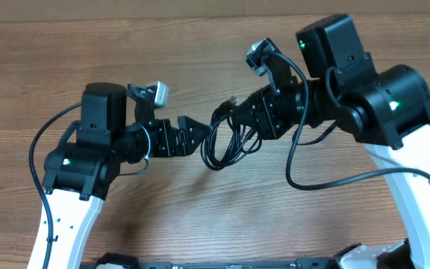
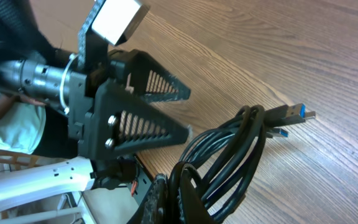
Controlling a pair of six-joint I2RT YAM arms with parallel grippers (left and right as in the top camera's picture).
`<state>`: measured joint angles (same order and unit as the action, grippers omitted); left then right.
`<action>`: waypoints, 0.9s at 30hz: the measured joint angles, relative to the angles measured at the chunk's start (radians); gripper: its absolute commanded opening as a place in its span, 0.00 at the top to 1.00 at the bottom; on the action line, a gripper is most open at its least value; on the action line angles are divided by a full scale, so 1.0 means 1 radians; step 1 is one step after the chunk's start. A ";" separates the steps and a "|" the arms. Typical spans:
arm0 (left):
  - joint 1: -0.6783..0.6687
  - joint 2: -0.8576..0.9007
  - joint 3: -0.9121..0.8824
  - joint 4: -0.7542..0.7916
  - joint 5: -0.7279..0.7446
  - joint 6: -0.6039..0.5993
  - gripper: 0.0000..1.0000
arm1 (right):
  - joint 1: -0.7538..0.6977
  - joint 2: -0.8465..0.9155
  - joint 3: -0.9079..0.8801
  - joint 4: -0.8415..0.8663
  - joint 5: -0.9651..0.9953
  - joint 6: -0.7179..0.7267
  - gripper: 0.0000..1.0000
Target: Untangle cables
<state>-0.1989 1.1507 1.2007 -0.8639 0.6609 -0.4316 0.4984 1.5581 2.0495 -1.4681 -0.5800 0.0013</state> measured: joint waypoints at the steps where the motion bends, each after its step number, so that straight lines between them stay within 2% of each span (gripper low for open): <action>1: 0.000 0.000 0.000 0.011 0.000 -0.013 0.03 | 0.000 -0.005 0.000 0.000 0.000 -0.002 0.96; 17: -0.040 0.058 0.000 0.037 -0.010 -0.044 0.09 | 0.001 -0.031 0.000 0.055 -0.068 -0.001 0.96; 24: -0.101 0.058 0.000 0.083 -0.006 -0.035 0.38 | 0.001 -0.031 0.000 0.060 -0.071 -0.002 0.96; 25: -0.108 0.058 0.000 0.089 -0.006 -0.032 0.47 | 0.001 -0.031 0.000 0.063 -0.071 -0.001 0.96; 27: -0.116 0.058 0.000 0.098 -0.006 -0.036 0.93 | 0.001 -0.031 0.000 0.069 -0.071 -0.001 0.96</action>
<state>-0.3149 1.2087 1.2007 -0.7658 0.6544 -0.4675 0.4992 1.5276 2.0495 -1.3994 -0.6510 0.0006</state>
